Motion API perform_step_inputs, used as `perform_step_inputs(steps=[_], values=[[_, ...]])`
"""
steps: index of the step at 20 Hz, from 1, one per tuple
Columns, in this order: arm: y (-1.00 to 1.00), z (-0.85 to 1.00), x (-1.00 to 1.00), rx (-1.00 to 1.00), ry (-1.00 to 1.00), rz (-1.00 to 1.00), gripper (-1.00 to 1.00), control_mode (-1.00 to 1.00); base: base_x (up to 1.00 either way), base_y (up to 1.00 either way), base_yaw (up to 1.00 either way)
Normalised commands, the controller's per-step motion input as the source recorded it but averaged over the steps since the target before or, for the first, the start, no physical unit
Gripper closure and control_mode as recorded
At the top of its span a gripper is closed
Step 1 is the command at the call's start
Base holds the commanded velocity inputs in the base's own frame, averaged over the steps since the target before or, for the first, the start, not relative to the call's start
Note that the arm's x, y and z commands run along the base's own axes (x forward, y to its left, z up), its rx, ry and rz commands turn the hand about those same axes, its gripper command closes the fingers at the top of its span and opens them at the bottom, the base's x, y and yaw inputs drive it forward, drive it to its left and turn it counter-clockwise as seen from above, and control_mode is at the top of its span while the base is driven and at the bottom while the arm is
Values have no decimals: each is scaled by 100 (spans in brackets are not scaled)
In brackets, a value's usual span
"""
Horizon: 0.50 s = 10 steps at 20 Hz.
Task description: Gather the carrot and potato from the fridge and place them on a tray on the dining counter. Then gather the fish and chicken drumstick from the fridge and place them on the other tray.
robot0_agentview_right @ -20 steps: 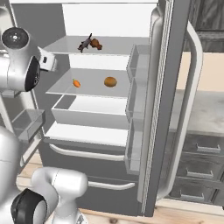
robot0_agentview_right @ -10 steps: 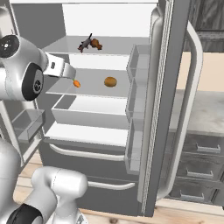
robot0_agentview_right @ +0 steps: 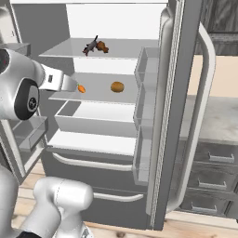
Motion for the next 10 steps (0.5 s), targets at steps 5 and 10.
perform_step_inputs(steps=[5, 10], values=[[1, 0, 14, 0, 0, -1, -100, 100, 28, 1, 0], [0, 0, 0, 0, 0, 0, -100, 100, 44, 0, 0]])
